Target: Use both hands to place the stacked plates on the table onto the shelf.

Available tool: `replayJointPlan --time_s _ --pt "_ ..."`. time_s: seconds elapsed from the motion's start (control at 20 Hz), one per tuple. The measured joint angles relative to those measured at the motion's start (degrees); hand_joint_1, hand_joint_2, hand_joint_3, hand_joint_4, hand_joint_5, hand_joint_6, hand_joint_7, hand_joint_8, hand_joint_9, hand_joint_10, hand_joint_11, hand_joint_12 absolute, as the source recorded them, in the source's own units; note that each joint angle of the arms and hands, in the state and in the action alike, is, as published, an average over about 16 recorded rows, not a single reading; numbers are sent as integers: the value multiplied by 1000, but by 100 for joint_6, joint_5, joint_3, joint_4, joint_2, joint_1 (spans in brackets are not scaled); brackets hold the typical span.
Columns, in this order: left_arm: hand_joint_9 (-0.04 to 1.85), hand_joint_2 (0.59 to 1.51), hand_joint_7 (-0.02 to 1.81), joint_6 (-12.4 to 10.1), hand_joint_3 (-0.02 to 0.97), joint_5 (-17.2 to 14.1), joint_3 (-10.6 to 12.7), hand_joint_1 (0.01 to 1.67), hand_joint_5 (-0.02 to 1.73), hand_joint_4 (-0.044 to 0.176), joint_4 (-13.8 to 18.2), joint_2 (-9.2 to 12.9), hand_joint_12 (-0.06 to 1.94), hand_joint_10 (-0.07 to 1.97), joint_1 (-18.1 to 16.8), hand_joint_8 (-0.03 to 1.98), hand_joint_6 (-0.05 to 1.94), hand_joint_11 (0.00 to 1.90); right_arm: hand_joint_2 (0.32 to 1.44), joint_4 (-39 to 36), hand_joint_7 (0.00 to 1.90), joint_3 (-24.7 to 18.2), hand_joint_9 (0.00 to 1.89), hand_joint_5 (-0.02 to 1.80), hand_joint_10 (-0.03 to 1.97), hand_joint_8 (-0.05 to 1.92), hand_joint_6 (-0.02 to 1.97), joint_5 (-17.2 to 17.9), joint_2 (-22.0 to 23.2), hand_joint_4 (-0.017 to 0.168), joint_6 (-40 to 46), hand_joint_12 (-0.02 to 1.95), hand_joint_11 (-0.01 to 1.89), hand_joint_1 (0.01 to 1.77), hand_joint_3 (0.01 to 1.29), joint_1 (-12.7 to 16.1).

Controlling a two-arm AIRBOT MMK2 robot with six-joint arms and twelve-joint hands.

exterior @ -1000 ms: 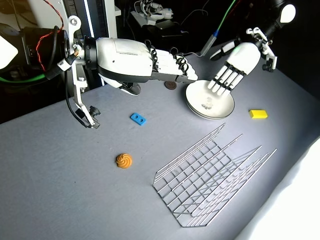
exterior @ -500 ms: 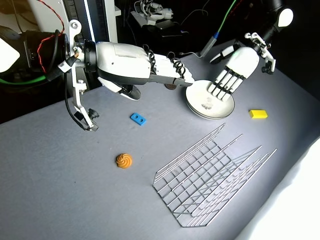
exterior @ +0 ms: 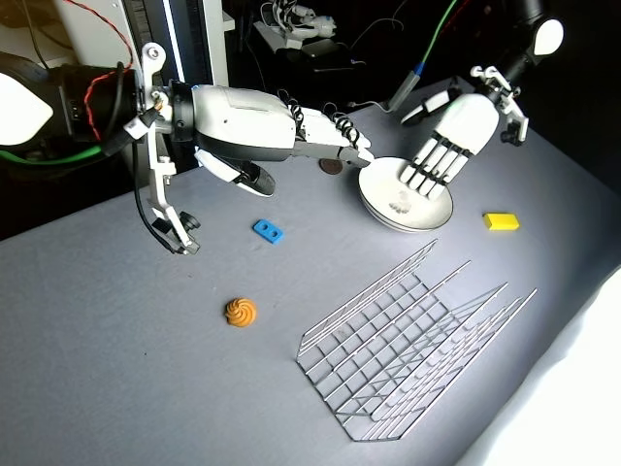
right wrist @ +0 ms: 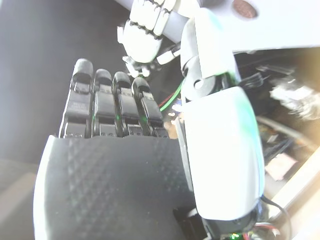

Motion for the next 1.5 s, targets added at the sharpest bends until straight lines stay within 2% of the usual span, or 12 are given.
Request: replayJointPlan --time_s 0.25,0.5,0.95,1.25,1.5 --pt "18 1073 -12 -200 21 256 -352 18 5 -3 87 -9 7 3 -248 -19 4 14 1081 377 13 332 23 36 7 15 17 -193 -586 3 -567 252 15 1167 14 -5" --pt "21 1075 -12 -309 20 401 -544 18 7 -1 138 -4 7 7 -397 -21 3 14 1082 661 17 854 23 55 7 15 17 -372 -1306 3 -919 321 15 1161 15 -3" --pt "22 1076 -12 -323 20 434 -583 17 4 1 165 2 7 7 -426 -23 6 14 1103 869 25 1949 34 98 8 14 18 -503 -2501 3 -1166 478 13 1146 15 56" --pt "22 1077 -12 -331 19 432 -582 17 4 1 165 2 6 6 -426 -23 13 14 1126 902 101 2473 118 186 17 15 18 -493 -3065 3 -1193 743 17 1121 15 143" --pt "21 1077 -12 -338 19 428 -580 17 3 1 164 3 7 6 -426 -22 19 15 1143 929 295 2700 293 352 33 24 26 -474 -3354 3 -1218 986 91 1108 15 224"
